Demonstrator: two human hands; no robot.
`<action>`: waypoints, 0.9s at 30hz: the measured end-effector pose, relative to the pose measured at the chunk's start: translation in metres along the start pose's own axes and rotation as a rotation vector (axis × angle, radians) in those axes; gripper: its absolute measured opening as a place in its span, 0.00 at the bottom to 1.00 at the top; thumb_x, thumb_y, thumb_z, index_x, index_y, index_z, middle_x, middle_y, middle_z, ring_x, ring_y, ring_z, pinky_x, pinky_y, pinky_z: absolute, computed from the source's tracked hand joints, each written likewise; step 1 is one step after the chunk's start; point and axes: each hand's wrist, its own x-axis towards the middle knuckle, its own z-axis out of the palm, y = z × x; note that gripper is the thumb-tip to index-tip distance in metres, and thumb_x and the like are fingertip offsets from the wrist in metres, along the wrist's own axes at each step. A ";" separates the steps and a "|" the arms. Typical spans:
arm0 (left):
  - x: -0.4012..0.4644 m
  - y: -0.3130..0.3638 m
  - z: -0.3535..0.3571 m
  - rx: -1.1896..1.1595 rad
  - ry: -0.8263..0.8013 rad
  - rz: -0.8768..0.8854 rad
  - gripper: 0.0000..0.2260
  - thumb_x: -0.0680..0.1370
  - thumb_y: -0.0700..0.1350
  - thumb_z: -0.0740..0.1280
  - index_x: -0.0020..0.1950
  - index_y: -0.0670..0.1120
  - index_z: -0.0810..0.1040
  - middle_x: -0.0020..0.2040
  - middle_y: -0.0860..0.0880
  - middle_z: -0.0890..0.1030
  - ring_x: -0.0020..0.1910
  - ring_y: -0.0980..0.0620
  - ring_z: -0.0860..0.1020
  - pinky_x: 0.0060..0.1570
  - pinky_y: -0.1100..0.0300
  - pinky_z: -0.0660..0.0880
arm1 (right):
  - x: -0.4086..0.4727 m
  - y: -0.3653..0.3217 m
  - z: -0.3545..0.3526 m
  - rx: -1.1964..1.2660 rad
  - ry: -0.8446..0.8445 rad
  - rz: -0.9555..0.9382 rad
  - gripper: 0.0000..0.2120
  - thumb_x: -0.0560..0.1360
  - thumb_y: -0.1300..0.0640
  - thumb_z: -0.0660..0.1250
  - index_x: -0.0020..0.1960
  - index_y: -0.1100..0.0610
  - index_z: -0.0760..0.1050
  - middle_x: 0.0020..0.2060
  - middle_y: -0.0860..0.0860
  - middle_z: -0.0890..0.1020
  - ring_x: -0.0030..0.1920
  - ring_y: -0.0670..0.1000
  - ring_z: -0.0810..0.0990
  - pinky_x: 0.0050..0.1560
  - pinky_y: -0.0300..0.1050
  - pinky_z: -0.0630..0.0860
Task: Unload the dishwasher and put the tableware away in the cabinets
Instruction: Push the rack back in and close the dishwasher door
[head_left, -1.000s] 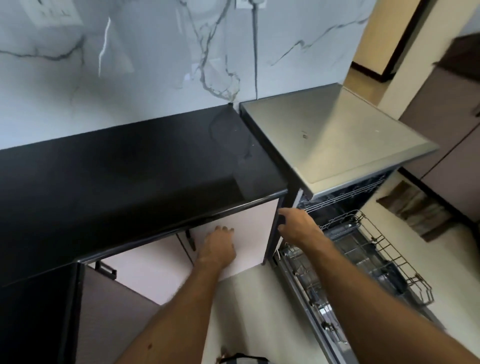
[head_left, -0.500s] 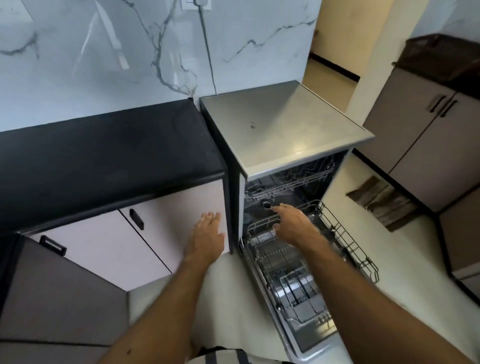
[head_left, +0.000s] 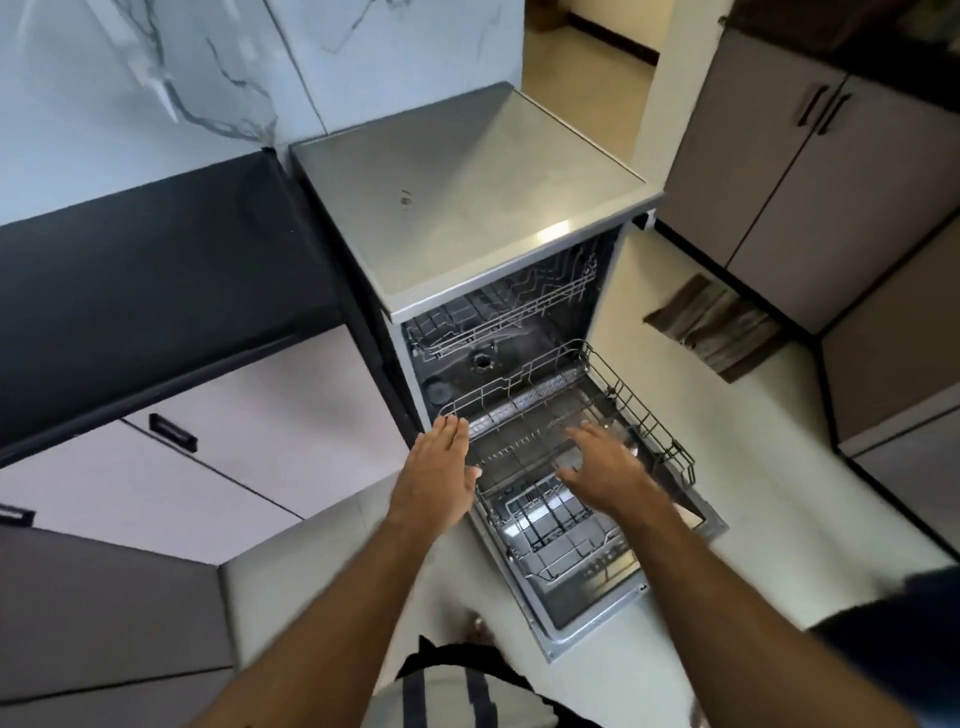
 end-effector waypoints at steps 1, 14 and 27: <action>0.009 0.004 0.003 -0.008 -0.010 0.001 0.31 0.83 0.53 0.57 0.80 0.43 0.49 0.81 0.45 0.52 0.80 0.48 0.47 0.78 0.50 0.50 | 0.004 0.007 -0.001 -0.001 -0.003 0.009 0.35 0.77 0.48 0.68 0.78 0.53 0.57 0.78 0.52 0.57 0.78 0.54 0.56 0.75 0.55 0.56; 0.064 0.040 0.073 -0.100 -0.230 0.013 0.29 0.84 0.53 0.53 0.80 0.45 0.45 0.81 0.46 0.48 0.79 0.49 0.45 0.78 0.51 0.47 | 0.051 0.101 -0.005 -0.049 -0.046 0.194 0.30 0.78 0.53 0.67 0.77 0.51 0.61 0.78 0.52 0.60 0.76 0.56 0.62 0.74 0.56 0.60; 0.095 0.087 0.167 -0.278 -0.197 -0.316 0.25 0.85 0.47 0.54 0.80 0.43 0.52 0.80 0.46 0.53 0.80 0.49 0.49 0.72 0.64 0.40 | 0.161 0.182 0.048 -0.139 -0.339 -0.004 0.27 0.77 0.59 0.64 0.75 0.55 0.66 0.75 0.54 0.66 0.75 0.54 0.64 0.74 0.47 0.62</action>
